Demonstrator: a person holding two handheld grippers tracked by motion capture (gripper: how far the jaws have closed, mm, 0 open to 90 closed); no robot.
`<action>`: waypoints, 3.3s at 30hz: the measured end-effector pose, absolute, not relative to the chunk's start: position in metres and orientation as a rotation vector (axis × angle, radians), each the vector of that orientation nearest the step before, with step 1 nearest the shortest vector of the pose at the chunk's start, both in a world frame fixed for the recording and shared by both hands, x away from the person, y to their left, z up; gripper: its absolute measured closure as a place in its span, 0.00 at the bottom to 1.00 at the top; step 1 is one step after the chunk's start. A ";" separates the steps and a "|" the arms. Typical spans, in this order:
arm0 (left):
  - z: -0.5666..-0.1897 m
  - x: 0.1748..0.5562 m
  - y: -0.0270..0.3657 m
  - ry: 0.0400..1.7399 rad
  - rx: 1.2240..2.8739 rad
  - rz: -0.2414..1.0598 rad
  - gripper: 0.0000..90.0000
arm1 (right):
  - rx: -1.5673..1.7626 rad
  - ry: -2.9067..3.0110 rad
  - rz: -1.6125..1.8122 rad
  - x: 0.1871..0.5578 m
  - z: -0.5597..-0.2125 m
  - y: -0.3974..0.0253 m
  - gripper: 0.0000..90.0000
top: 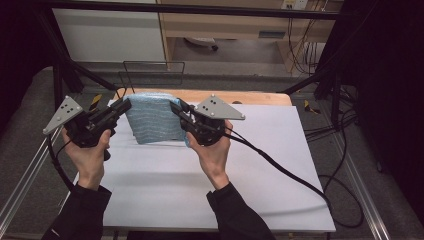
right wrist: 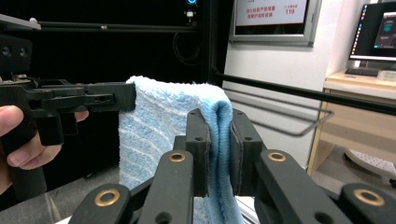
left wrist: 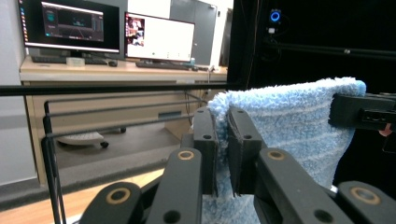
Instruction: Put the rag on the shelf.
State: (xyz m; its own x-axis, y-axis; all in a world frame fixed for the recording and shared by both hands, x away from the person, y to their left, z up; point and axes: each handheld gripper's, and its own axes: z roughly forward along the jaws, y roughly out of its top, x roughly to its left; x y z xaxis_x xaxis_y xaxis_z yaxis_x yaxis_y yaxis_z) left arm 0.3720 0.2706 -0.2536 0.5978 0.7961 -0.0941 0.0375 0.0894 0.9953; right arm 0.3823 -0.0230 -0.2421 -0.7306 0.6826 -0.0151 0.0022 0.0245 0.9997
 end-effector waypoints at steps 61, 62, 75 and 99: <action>-0.170 0.422 0.288 0.734 1.214 0.751 0.92 | 0.573 1.654 1.752 0.434 -0.149 0.006 0.90; -0.169 0.422 0.288 0.734 1.211 0.751 0.92 | 0.571 1.652 1.751 0.435 -0.148 0.007 0.90; -0.158 0.435 0.290 0.746 1.178 0.771 0.92 | 0.564 1.650 1.754 0.452 -0.136 0.011 0.90; -0.154 0.472 0.290 0.795 1.163 0.799 0.92 | 0.590 1.655 1.731 0.489 -0.129 0.020 0.90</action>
State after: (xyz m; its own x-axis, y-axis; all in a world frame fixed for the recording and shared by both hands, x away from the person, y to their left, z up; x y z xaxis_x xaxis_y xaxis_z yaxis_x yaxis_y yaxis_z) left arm 0.4721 0.2898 -0.1538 0.4922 0.8623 -0.1190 -0.1228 0.2041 0.9712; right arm 0.4895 0.0199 -0.1292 -0.6789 0.7243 -0.1206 -0.1530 0.0211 0.9880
